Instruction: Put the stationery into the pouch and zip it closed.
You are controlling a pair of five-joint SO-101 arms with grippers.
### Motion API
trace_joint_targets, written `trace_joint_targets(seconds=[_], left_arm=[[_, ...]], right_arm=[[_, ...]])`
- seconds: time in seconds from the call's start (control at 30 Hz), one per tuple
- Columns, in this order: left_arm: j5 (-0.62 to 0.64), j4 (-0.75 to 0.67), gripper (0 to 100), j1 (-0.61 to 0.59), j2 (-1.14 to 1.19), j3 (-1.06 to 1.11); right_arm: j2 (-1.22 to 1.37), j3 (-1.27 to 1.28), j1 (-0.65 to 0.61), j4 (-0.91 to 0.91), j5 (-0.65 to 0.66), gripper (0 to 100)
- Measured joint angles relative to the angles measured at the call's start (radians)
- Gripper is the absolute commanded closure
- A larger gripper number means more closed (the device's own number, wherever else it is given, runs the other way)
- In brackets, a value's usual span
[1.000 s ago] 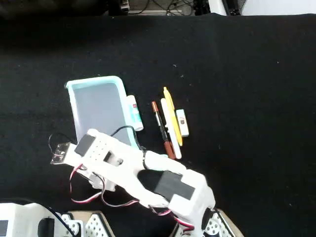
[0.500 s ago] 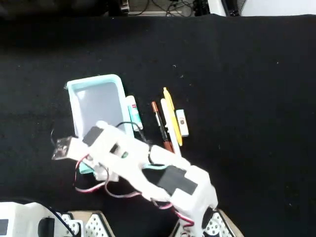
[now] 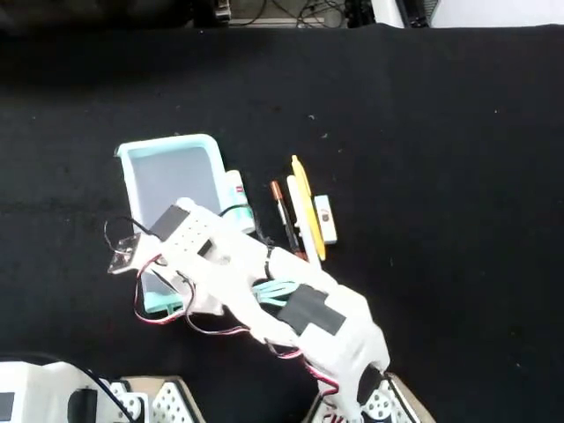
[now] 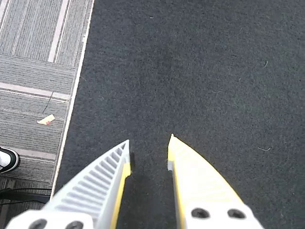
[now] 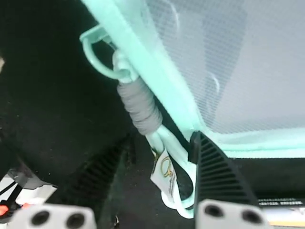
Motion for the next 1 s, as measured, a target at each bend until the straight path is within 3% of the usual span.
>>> trace_joint_targets(seconds=[0.17,0.27,0.47,0.63,0.8,1.0], left_arm=[[0.0,0.0,85,0.0,0.0,0.0],[0.0,0.0,85,0.0,0.0,0.0],[0.0,0.0,85,0.0,0.0,0.0],[0.0,0.0,85,0.0,0.0,0.0],[0.0,0.0,85,0.0,0.0,0.0],[0.0,0.0,85,0.0,0.0,0.0]], right_arm=[[-0.133,0.17,0.0,-0.064,0.0,69.2],[-0.249,0.288,0.002,-0.112,-0.002,67.8],[-0.364,0.479,0.077,-0.229,0.078,72.0],[-0.365,0.549,0.16,-0.292,0.117,81.4],[-0.382,0.58,0.167,-0.302,0.124,91.3],[-0.382,0.583,0.169,-0.301,0.124,94.3]])
